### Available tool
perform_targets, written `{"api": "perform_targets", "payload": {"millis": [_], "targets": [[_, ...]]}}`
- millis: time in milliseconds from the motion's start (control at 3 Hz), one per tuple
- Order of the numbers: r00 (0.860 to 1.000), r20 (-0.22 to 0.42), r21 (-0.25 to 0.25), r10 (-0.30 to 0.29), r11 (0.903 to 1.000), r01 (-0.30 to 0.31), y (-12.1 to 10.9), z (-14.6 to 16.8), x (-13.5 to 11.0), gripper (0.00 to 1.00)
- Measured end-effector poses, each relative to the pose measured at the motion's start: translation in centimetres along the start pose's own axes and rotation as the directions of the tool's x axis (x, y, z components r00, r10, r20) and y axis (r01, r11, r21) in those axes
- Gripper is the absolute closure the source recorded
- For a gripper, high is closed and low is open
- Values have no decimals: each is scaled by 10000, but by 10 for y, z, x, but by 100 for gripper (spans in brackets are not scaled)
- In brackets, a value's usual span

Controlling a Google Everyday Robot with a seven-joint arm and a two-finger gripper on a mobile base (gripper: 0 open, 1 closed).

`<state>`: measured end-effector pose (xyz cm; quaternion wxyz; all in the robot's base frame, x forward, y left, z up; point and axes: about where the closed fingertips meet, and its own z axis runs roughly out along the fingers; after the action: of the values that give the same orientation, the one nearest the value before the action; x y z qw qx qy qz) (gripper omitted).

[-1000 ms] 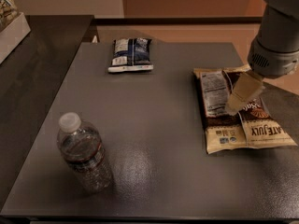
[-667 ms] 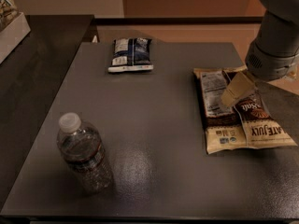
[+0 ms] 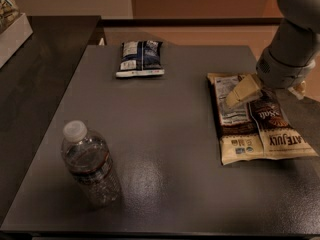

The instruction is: Move brown chip bag near water bottle

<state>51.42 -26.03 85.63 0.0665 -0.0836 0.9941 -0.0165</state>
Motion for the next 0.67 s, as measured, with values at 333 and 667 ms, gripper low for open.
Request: {"api": "perform_targets", "payload": {"millis": [333,667], "targets": [[9995,22,-478,308,9984,-306,7,10,-7,16],[9996,83,-789,284,9965,-277,15,13,-14,39]]}}
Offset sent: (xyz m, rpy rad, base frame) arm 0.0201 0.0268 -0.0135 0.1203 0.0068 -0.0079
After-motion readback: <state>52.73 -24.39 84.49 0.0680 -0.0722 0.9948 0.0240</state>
